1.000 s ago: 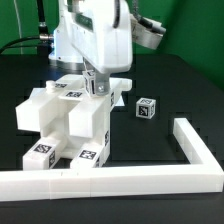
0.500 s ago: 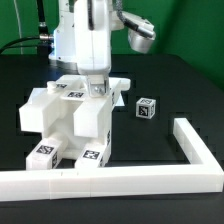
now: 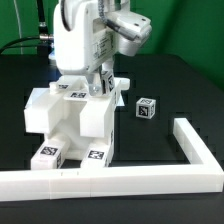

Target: Assemble chair

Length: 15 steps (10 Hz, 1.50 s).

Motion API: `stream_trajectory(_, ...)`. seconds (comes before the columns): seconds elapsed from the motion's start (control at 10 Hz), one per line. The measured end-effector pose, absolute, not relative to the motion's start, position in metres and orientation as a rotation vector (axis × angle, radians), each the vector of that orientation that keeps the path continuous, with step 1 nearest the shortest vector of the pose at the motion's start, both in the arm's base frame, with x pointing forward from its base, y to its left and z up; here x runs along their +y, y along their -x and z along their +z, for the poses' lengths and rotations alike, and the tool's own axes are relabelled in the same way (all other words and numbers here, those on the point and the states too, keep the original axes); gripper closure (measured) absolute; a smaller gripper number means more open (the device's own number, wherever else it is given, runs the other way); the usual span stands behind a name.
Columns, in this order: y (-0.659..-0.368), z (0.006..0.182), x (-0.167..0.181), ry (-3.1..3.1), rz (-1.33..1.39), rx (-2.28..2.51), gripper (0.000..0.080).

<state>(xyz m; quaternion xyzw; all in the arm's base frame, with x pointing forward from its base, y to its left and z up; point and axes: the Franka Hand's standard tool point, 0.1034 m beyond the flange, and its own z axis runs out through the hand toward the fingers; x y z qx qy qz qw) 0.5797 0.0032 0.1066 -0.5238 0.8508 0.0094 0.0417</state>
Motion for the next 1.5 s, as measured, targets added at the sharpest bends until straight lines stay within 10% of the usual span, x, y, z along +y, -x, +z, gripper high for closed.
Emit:
stream_trajectory(0.3, -0.5796, 0.1063, 0.0041, 1.561, 0.032, 2.63, 0.0525)
stream_trajectory(0.5, -0.579, 0.1066, 0.0032, 1.667, 0.036, 2.568, 0.0221)
stream_trajectory(0.7, -0.5791, 0.1066, 0.0052, 1.881, 0.024, 2.415, 0.0165)
stream_trajectory(1.5, -0.5779, 0.1081, 0.008, 2.634, 0.023, 1.618, 0.0151)
